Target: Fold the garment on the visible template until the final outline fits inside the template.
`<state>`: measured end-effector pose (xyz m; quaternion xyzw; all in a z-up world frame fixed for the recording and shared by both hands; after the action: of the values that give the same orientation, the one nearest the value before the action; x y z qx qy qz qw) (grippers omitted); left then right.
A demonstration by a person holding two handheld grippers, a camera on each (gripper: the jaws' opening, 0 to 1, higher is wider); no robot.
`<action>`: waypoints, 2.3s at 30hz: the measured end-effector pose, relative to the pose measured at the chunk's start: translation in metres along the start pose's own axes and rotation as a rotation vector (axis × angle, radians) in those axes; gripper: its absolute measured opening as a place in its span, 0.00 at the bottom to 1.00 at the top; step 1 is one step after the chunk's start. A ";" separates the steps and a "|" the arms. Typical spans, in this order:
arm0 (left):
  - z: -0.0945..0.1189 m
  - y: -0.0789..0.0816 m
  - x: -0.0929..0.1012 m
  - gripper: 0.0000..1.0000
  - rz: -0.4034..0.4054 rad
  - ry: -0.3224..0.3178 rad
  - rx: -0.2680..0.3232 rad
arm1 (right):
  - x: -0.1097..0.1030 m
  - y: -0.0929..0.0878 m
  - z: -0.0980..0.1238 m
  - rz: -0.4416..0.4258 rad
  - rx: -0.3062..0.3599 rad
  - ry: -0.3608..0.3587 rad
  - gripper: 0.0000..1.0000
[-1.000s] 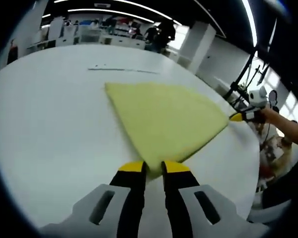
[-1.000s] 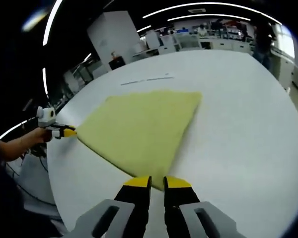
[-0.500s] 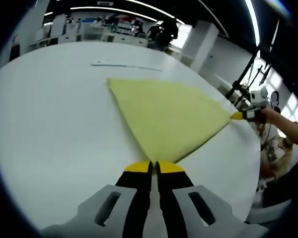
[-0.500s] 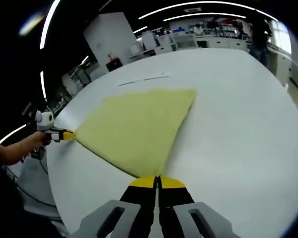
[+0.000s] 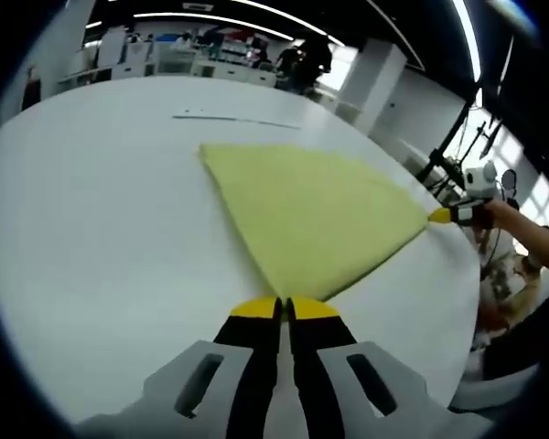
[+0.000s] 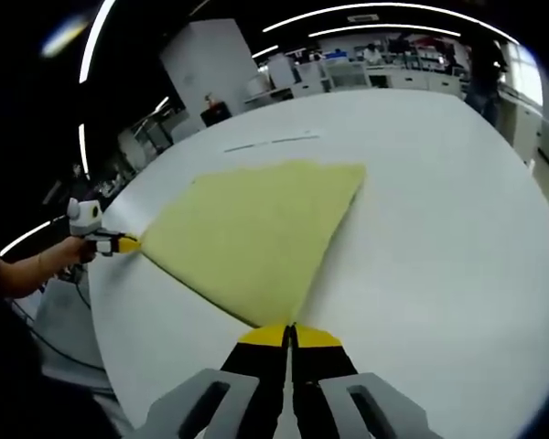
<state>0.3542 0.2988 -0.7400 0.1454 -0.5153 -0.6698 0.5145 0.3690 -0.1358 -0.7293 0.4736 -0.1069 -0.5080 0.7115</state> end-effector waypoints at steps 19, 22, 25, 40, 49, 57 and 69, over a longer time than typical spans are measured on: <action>0.019 -0.015 0.015 0.00 -0.021 0.022 -0.008 | -0.011 -0.023 0.022 -0.007 -0.004 0.006 0.00; 0.020 -0.017 0.015 0.00 -0.025 0.025 -0.006 | -0.012 -0.026 0.024 -0.013 0.000 0.005 0.00; 0.023 -0.019 0.015 0.00 -0.019 0.028 -0.003 | -0.012 -0.029 0.027 -0.018 0.005 0.007 0.00; 0.033 -0.025 0.019 0.01 -0.036 0.028 0.000 | -0.017 -0.034 0.033 0.005 0.003 0.015 0.00; 0.036 -0.025 0.019 0.04 -0.060 0.036 0.005 | -0.017 -0.032 0.033 0.010 0.022 -0.009 0.00; 0.037 -0.018 0.021 0.20 -0.068 0.033 0.050 | -0.019 -0.029 0.035 0.037 0.044 -0.015 0.22; 0.040 0.004 0.041 0.49 -0.108 0.001 0.130 | -0.045 -0.003 0.037 0.087 0.175 0.075 0.67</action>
<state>0.3101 0.2861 -0.7062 0.2066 -0.5489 -0.6614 0.4675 0.3226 -0.1196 -0.6974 0.5475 -0.1448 -0.4475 0.6921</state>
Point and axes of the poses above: the point that each gripper's makers call its tool centre point, and the gripper's own axes: z roughly backward along the fingers, x roughly to its right, y roughly out of its top, the point moved 8 cm from there along z, roughly backward along the fingers, and after that the axes turned 14 degrees about x, right-handed, at the moved point
